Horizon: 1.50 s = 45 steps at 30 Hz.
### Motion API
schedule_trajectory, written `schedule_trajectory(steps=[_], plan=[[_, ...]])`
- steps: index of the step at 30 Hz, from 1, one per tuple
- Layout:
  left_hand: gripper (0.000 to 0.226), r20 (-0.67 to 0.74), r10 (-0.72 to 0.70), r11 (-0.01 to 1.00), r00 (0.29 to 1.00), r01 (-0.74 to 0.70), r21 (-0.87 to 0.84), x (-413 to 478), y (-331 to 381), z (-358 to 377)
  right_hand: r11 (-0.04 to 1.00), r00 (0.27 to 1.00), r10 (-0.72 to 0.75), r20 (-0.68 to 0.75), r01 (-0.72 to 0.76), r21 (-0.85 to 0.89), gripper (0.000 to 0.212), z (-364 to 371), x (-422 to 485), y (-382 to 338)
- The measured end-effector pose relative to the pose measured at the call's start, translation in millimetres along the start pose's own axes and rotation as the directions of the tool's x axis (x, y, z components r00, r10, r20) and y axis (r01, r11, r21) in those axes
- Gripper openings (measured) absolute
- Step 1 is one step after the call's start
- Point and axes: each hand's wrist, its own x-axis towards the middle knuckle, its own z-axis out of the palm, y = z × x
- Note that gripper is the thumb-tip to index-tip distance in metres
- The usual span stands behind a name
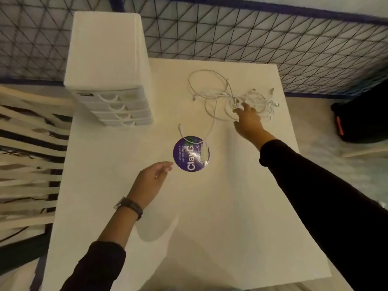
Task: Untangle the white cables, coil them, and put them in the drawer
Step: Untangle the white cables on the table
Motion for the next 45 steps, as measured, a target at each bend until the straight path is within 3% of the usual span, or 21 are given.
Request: schedule_trajectory(steps=[4, 8, 13, 19, 29, 39, 45], plan=[[0.025, -0.053, -0.021, 1.0, 0.998, 0.02, -0.013, 9.5, -4.4, -1.4, 0.994, 0.992, 0.085, 0.095, -0.078, -0.083, 0.064, 1.4, 25.5, 18.0], [0.026, -0.062, -0.032, 0.999, 0.998, 0.031, -0.029, 12.6, -10.1, 3.4, 0.996, 0.975, 0.067, 0.213, -0.052, -0.071, 0.055, 23.4, 30.5, 33.7], [0.031, -0.063, -0.07, 0.997, 0.996, 0.067, -0.034, 7.0, -16.8, 10.1, 0.998, 0.995, 0.014, 0.1, -0.008, -0.06, 0.034, 34.6, 5.2, 33.4], [0.026, -0.012, -0.052, 0.999, 0.999, 0.052, -0.004, -11.6, -18.6, 20.4, 0.987, 0.989, -0.135, 0.055, 0.139, -0.077, 0.037, 59.5, -75.3, 24.4], [0.028, 0.005, -0.014, 1.0, 1.0, 0.015, -0.015, -54.6, -26.3, 43.6, 0.959, 0.958, -0.278, 0.065, 0.272, 0.082, 0.032, 108.7, -203.0, -7.2], [0.02, 0.049, -0.08, 0.997, 0.996, 0.079, 0.024, -102.4, -48.4, 67.3, 0.885, 0.882, -0.457, 0.116, 0.439, 0.152, 0.031, 137.9, -284.4, -23.9], [0.023, 0.041, -0.099, 0.994, 0.994, 0.096, 0.052, -121.5, -56.6, 72.6, 0.844, 0.867, -0.487, 0.109, 0.434, 0.317, 0.013, 125.4, -295.0, -18.5]])
